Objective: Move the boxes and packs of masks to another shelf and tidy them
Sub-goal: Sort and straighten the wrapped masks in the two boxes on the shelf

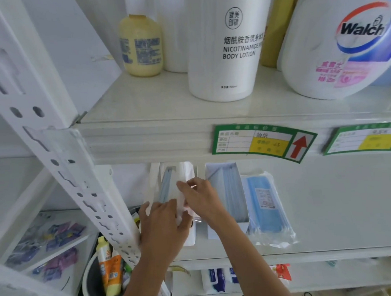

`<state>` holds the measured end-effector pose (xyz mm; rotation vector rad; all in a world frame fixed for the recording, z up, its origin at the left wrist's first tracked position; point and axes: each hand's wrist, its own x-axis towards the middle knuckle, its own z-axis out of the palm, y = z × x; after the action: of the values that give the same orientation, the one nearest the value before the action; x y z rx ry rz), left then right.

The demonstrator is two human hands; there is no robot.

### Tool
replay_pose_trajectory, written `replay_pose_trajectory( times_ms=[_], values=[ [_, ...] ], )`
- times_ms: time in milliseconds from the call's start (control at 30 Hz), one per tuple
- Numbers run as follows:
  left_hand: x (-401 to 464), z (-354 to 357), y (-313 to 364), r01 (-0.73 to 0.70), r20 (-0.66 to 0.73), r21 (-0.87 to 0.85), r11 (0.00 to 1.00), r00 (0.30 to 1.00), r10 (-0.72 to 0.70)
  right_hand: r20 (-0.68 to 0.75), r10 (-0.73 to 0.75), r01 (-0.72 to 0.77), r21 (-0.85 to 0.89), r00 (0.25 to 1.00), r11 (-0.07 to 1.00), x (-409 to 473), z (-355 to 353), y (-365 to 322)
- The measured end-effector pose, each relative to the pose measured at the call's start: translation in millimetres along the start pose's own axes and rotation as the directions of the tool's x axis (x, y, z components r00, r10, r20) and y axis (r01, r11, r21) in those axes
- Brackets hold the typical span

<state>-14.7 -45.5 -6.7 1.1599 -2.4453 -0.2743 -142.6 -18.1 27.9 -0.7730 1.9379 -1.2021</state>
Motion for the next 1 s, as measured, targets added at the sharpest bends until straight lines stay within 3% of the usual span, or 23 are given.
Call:
replay_pose_trajectory(
  times_ms=[100, 267, 400, 467, 600, 800, 900, 1000],
  values=[
    [-0.8, -5.2, 2.7, 0.092, 0.049, -0.011, 0.996, 0.995, -0.091, 0.0, -0.015, 0.015, 0.179, 1.0, 0.984, -3.6, 5.6, 2.8],
    [-3.5, -11.7, 8.3, 0.178, 0.062, -0.169, 0.969, 0.984, -0.169, -0.016, -0.148, 0.149, 0.178, 0.989, 0.973, -10.3, 13.8, 11.5],
    [0.9, -14.2, 6.9, 0.102, 0.096, -0.073, 0.992, 0.991, -0.095, -0.014, -0.308, 0.3, -0.194, 0.951, 0.934, -10.9, 15.1, 27.3],
    [3.5, -14.7, 5.2, 0.045, 0.138, 0.006, 0.999, 0.989, -0.045, -0.02, -0.328, 0.308, -0.287, 0.945, 0.907, -9.4, 14.6, 35.2],
    [-5.4, -13.6, 2.0, -0.051, 0.161, 0.13, 0.99, 0.987, 0.03, -0.06, -0.301, 0.259, -0.373, 0.952, 0.891, 3.1, 5.2, 40.7],
    [-8.9, -4.8, 5.4, -0.136, 0.065, 0.148, 0.98, 0.99, 0.128, -0.109, -0.181, 0.174, -0.071, 0.977, 0.982, 6.5, -8.9, 22.8],
    [-15.2, 4.3, 7.6, -0.181, 0.035, 0.189, 0.965, 0.984, 0.177, 0.001, -0.122, 0.121, -0.168, 0.993, 0.978, 12.4, -16.9, 17.0],
    [-20.2, 12.9, 6.0, -0.177, 0.061, 0.235, 0.956, 0.984, 0.167, 0.096, -0.088, 0.122, -0.43, 0.991, 0.895, 23.5, -20.8, 9.3]
  ],
)
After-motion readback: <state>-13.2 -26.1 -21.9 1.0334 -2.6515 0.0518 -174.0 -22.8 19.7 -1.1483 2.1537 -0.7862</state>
